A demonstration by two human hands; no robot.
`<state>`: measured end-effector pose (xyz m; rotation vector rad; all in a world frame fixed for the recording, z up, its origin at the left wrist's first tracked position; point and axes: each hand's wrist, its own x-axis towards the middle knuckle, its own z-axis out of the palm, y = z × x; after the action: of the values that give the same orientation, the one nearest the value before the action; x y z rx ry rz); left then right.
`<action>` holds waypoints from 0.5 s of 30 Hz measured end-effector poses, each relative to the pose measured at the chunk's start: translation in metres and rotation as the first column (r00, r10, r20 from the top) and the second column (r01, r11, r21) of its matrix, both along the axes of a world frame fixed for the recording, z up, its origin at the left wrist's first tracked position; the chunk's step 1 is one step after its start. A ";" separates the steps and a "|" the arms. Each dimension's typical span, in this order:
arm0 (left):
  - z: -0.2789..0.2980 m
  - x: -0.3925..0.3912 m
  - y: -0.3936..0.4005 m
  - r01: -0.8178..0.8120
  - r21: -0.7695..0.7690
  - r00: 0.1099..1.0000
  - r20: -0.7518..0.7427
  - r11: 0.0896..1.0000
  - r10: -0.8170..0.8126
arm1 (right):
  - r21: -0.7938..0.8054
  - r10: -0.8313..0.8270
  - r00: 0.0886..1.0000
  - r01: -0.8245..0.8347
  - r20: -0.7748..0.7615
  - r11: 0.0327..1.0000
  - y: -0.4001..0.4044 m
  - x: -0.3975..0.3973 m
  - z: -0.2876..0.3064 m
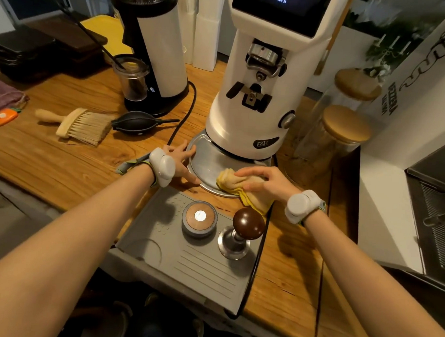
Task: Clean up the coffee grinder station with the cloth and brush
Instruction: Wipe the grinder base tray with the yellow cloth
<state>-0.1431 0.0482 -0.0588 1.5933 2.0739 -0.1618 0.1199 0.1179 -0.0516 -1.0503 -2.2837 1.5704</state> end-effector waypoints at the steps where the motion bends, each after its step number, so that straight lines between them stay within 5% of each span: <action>1: 0.001 0.000 -0.001 0.004 0.001 1.000 -0.002 1.000 -0.004 | -0.007 0.025 0.999 -0.025 0.027 1.000 0.001 0.001 0.001; 15: 0.003 0.005 -0.008 0.030 0.069 0.999 -0.015 0.997 -0.029 | 0.050 0.114 0.990 -0.118 0.086 0.992 -0.005 -0.064 0.003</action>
<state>-0.1378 0.0400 -0.0553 1.6692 2.0880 -0.1134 0.0564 0.1131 -0.0488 -1.0041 -2.4701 1.5223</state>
